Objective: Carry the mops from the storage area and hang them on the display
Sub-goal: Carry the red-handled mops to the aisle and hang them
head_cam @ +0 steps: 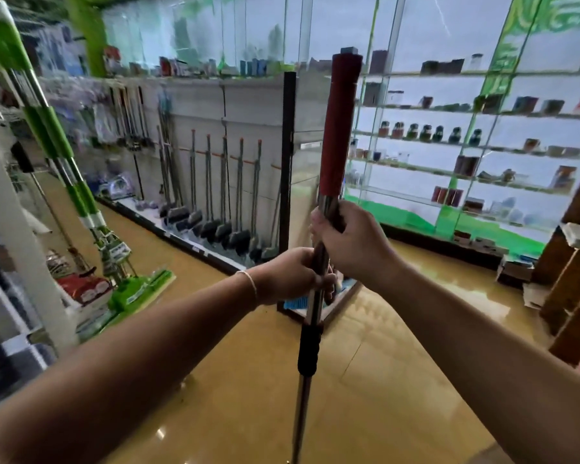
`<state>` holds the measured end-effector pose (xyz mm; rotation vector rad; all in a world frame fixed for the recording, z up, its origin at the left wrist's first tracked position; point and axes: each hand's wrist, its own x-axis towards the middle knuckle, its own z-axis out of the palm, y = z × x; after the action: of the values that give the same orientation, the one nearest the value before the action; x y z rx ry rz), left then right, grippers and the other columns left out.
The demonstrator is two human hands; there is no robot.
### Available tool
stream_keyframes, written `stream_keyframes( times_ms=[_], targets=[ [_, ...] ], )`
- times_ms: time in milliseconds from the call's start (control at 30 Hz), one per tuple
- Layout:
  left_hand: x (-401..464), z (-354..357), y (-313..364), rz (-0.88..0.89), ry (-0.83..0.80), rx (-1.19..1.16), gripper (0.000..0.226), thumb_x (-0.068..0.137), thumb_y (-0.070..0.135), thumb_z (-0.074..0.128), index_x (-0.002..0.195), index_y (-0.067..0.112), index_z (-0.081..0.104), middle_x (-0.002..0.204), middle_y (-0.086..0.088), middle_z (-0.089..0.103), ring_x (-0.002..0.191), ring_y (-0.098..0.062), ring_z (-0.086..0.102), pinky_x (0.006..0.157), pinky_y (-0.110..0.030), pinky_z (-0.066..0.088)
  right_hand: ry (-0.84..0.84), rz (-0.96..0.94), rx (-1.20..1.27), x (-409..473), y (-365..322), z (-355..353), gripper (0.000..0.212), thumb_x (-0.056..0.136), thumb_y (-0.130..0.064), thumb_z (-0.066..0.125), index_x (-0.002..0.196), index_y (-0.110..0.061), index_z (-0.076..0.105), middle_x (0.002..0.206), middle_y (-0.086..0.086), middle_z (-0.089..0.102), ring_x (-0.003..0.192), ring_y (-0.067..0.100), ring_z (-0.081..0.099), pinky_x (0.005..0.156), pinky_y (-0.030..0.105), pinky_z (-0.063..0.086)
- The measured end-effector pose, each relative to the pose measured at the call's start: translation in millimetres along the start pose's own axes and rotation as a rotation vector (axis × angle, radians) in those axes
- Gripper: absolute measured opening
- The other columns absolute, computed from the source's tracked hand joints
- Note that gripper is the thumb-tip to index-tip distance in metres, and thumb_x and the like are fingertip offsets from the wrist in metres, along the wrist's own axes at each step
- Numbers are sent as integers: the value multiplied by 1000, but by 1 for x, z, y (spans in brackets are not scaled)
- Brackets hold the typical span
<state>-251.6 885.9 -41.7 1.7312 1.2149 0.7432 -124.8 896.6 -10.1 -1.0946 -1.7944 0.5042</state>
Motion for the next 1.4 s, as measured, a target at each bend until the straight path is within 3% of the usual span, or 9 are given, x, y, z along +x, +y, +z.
stream_keyframes(
  times_ms=[233,333,433,600,700,967,1100,1300,1400],
  targets=[
    [70,-30,-42,-12,-20,-42,23,94,8,56,115,-2,57,109,-19,65,99,-22,66,72,-22,53,-3,36,4,55,43,36,19,96,-39,59,84,-24,60,82,8,70,79,27,68,77,51,57],
    [107,-50,-66,-2,-35,-44,24,94,12,58,115,0,58,108,-17,67,99,-22,68,71,-21,54,9,75,-1,87,63,56,27,92,-43,59,84,-18,64,81,11,71,79,30,69,76,53,56],
    [144,-76,-87,17,-45,-75,24,93,11,61,115,1,60,108,-16,68,102,-23,68,71,-16,55,-23,93,-32,126,78,74,21,96,-33,61,84,-17,66,82,10,72,80,28,70,79,53,57],
    [200,-137,-106,30,-139,-41,18,91,21,64,107,12,64,103,-8,70,99,-20,69,90,-35,55,-55,114,-88,196,89,105,15,97,-30,61,85,-21,64,86,4,73,83,21,71,82,49,57],
    [228,-173,-113,44,-166,-66,20,92,22,63,107,9,66,101,-10,70,91,-17,68,80,-29,55,-41,104,-108,234,94,122,16,97,-32,61,88,-19,67,86,0,74,83,18,70,83,45,57],
    [277,-227,-151,78,-7,-309,29,91,16,63,109,-7,62,108,-24,67,105,-38,64,95,-45,53,-52,58,-70,310,115,173,16,96,-38,62,90,-23,65,90,1,73,88,21,71,83,49,57],
    [307,-252,-154,104,90,-312,24,92,11,60,108,-7,63,107,-23,67,98,-28,66,85,-30,55,-61,-2,-5,348,123,188,14,98,-35,59,97,-23,64,96,-3,71,86,9,68,74,28,54],
    [368,-294,-164,58,179,-263,24,91,14,61,107,-4,63,106,-16,69,103,-24,67,93,-36,51,-104,-47,92,422,158,211,20,97,-40,61,96,-20,66,96,6,72,93,21,69,88,44,56],
    [406,-311,-176,38,211,-221,21,91,15,61,105,0,64,104,-14,70,101,-22,67,97,-40,50,-146,-60,157,463,182,225,30,97,-43,56,96,-15,66,97,15,71,92,26,69,83,35,56]
  ],
)
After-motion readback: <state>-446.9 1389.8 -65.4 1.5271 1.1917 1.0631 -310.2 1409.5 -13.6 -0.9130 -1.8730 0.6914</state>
